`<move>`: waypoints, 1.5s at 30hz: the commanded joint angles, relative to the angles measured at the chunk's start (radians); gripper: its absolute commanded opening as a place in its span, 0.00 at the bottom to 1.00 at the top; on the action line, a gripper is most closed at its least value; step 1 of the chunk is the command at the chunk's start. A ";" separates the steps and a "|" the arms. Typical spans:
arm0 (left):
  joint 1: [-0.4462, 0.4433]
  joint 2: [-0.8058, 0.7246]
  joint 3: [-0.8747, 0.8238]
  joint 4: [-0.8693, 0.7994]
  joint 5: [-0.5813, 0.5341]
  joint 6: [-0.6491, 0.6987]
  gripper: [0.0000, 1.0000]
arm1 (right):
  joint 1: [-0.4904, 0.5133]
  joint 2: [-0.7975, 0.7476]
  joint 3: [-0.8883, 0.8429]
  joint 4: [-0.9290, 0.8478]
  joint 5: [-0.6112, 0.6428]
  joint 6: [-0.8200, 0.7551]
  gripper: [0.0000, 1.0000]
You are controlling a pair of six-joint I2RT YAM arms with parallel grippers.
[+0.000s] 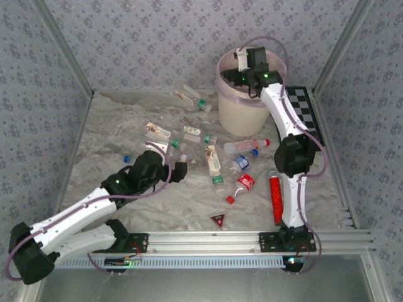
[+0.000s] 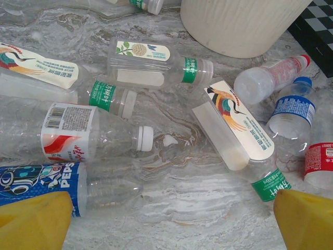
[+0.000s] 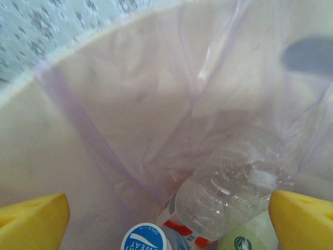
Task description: Put the plastic bottles in the bin
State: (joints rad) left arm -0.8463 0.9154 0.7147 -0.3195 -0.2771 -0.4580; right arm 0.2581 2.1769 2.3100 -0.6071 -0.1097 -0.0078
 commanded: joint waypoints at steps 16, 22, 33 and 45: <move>0.092 -0.033 0.008 -0.181 -0.231 -0.722 0.97 | -0.074 -0.457 -0.099 -0.225 0.014 0.134 1.00; 0.102 0.052 -0.037 -0.044 -0.217 -0.964 0.94 | -0.084 -0.643 -0.418 -0.209 -0.191 0.185 1.00; 0.129 0.267 -0.003 0.041 -0.146 -1.092 0.96 | -0.186 -0.895 -0.907 -0.107 -0.361 0.291 1.00; 0.166 0.450 -0.018 0.154 -0.024 -1.171 0.91 | -0.195 -1.121 -1.173 0.032 -0.415 0.341 1.00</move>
State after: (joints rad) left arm -0.6861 1.3396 0.6781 -0.2119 -0.3347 -1.5871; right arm 0.0696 1.0836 1.1606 -0.6342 -0.5034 0.2970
